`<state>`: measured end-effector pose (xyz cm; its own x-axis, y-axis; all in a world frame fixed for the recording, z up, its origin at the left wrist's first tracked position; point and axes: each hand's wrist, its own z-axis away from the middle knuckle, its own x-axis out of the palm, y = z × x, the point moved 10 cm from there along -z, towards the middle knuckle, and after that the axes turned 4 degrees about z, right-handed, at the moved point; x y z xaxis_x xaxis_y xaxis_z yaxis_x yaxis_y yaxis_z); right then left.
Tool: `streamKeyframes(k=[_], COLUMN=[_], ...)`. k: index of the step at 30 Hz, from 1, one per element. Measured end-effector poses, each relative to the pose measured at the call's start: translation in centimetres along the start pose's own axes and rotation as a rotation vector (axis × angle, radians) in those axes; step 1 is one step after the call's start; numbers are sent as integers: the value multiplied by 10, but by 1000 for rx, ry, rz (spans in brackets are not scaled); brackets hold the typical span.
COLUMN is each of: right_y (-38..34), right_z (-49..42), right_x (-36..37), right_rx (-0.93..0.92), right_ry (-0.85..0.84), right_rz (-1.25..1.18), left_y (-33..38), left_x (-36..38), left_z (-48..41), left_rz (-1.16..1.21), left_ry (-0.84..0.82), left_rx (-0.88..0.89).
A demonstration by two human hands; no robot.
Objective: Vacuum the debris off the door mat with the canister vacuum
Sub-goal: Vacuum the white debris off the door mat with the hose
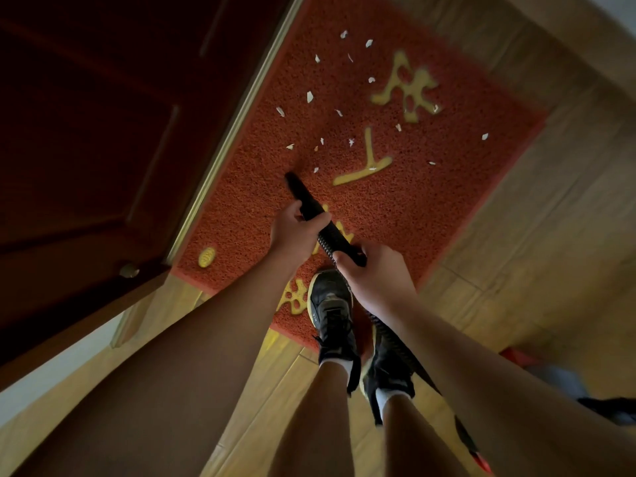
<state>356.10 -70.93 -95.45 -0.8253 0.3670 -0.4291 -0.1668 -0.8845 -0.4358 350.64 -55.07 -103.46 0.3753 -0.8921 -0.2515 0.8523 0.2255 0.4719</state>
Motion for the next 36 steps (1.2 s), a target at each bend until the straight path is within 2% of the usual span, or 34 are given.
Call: streamKeyframes(k=[13, 32, 36], right_y=[34, 43, 46], right_z=[5, -8, -11], right_x=[-25, -53, -58], right_rx=[26, 11, 16], right_ry=[59, -7, -14], right_rz=[-56, -84, -60], left_y=[-11, 26, 30], left_x=[37, 61, 66], left_z=[2, 10, 9], left_rz=[52, -28, 27], left_ry=[-12, 14, 26], left_rx=[-58, -80, -100])
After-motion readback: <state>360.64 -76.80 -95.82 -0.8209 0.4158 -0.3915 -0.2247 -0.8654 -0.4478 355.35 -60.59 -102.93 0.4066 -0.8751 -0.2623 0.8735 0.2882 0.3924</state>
